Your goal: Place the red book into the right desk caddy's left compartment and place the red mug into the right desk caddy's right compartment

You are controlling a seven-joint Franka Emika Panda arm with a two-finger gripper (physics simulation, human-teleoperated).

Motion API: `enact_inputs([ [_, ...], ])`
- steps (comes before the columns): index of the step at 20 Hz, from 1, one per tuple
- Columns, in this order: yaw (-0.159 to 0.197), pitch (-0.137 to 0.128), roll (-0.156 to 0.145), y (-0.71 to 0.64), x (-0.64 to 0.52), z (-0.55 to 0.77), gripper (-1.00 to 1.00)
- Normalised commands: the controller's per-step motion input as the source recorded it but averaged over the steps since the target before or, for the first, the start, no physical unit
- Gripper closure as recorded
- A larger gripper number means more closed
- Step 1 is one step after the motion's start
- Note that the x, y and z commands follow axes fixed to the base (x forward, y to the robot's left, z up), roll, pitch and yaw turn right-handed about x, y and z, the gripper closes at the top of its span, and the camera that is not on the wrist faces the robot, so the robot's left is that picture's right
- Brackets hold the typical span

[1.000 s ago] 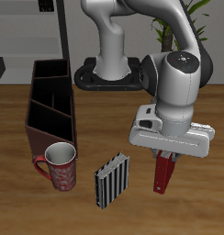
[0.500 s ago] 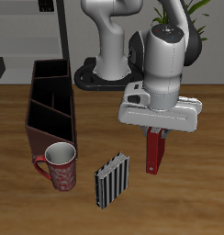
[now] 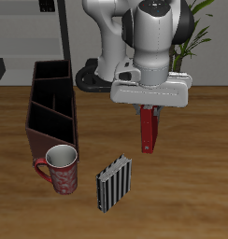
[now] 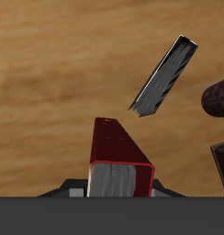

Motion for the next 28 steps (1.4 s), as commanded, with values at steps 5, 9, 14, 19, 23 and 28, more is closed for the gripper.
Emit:
enact_inputs([
  [5,0.112,-0.013,0.073,-0.28,-0.51,0.28,1.0],
  [9,0.049,0.021,0.007,-0.4,-0.3,0.19,1.0],
  [14,0.034,0.012,0.031,-0.55,-0.28,0.34,1.0],
  [19,-0.015,-0.018,0.001,-0.66,-0.12,0.39,1.0],
  [23,0.015,0.02,0.004,-0.35,-0.03,0.14,1.0],
  [28,0.031,-0.004,-0.008,-0.45,0.0,0.15,1.0],
])
